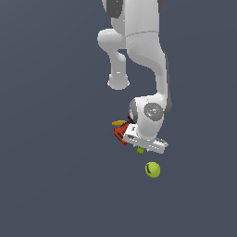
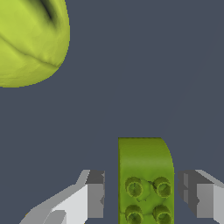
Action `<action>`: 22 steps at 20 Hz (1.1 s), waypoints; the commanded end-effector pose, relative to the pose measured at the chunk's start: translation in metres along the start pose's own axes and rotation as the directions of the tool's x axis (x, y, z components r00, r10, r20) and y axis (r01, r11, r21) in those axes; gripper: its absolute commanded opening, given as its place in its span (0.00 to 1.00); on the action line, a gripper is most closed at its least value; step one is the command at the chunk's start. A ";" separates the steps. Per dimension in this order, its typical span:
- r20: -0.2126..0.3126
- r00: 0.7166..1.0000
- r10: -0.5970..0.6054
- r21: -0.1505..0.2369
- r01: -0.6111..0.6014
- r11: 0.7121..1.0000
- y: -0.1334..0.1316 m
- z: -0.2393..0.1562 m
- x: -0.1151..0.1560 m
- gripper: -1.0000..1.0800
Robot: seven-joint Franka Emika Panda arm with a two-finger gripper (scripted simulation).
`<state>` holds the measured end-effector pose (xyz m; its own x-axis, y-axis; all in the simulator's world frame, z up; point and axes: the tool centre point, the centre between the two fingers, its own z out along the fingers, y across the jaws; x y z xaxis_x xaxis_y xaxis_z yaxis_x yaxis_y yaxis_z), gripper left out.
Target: Pick up a designated object from a clutter of objects.
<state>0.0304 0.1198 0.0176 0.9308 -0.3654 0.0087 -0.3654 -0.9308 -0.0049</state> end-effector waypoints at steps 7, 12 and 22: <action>0.009 1.000 -0.003 -0.005 0.003 1.000 0.000 0.005 -0.004 0.00; -0.002 1.000 -0.001 0.001 0.001 1.000 0.000 -0.002 0.001 0.00; 0.000 1.000 0.000 0.001 0.000 1.000 0.007 -0.045 0.015 0.00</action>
<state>0.0390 0.1102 0.0528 0.9311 -0.3647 0.0081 -0.3647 -0.9311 -0.0052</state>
